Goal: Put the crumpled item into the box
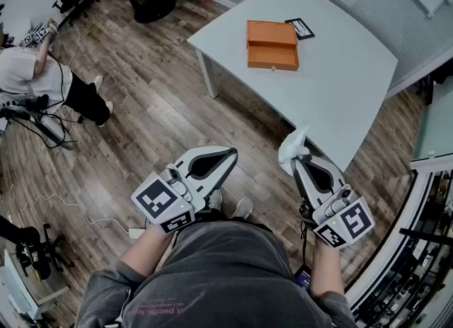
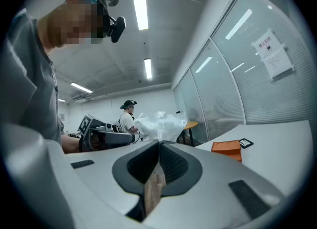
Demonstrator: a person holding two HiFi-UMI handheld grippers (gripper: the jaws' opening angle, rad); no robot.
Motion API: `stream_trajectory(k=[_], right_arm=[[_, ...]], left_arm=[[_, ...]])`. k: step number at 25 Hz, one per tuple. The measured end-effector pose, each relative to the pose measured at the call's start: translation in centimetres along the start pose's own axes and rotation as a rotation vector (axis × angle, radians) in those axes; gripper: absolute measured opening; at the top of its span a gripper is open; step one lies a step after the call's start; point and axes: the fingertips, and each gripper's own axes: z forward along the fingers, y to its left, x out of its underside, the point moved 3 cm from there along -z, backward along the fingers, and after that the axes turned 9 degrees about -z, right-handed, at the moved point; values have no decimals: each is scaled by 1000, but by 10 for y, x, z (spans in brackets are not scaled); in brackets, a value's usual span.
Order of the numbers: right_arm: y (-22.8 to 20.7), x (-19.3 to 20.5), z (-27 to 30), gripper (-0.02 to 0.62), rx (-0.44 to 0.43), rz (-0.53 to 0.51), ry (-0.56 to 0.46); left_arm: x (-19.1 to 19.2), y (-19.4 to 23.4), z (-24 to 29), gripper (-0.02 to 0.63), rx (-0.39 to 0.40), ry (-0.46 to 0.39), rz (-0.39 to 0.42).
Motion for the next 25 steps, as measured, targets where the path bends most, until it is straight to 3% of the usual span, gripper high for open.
stream_trajectory(k=[25], right_arm=[[-4,11,-41,6,-1,50,-13]], left_arm=[[23,-30,5,12,-22,-5,-5]])
